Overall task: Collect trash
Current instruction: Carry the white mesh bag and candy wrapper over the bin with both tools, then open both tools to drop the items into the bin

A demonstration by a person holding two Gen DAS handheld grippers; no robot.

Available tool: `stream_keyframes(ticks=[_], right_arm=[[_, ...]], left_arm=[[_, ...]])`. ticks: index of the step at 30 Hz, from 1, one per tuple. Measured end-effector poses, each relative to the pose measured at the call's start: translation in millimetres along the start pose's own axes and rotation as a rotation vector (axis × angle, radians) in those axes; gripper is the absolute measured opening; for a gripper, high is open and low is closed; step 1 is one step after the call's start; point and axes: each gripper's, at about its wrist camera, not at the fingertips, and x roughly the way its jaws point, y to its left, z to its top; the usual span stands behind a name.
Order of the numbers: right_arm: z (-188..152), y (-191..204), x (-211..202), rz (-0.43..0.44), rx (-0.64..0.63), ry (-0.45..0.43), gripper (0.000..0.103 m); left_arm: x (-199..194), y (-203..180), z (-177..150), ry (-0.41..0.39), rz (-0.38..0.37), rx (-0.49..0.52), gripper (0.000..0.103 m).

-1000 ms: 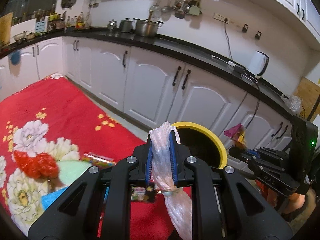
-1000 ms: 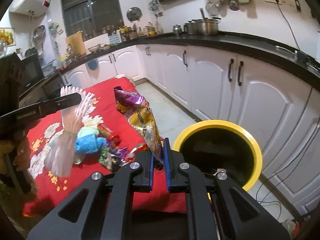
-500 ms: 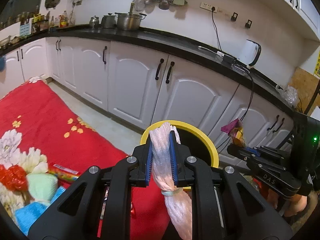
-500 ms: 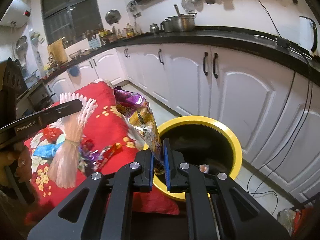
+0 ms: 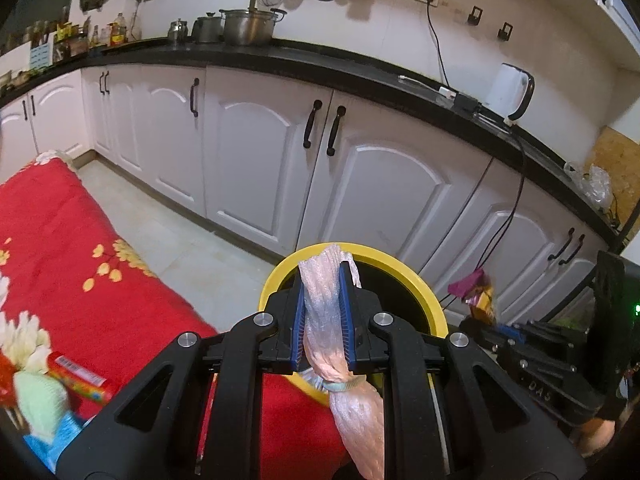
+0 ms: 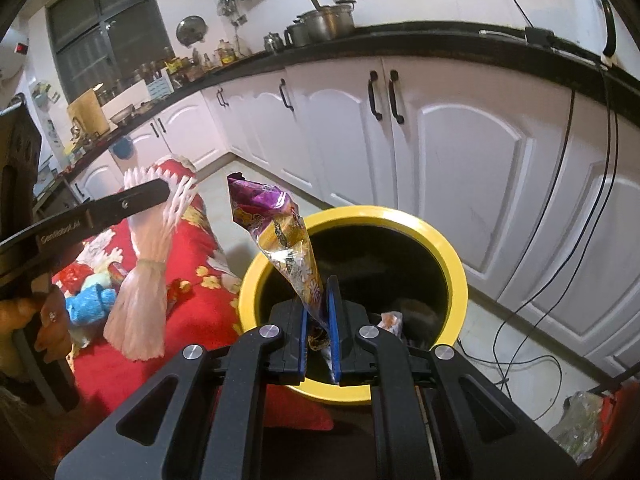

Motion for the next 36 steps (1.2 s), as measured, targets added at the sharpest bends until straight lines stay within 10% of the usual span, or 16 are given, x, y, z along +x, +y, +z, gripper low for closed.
stream_keyframes(ticks=[21,23,30,36], right_arm=[[-7.1,-40.0,79.0,-0.034,0.091,0.128,0.021],[-7.8,-43.2,81.4,-0.039,0.112,0.126,0.038],[-8.8,-44.7,70.9,-0.067,0.121,0.1,0.051],[-5.4,-30.2,47.8,-0.099,0.075,0.039,0.065]], left_arm=[[87.6,6.4,-0.2,0.099,0.03,-0.033,0.011],[89.6,12.3,-0.6,0.105,0.033,-0.065,0.024],[80.4,21.8,-2.1,0.091,0.036,-0.114,0.072],[56.8,25.6,-3.9,0.059,0.033,-0.129,0.092]])
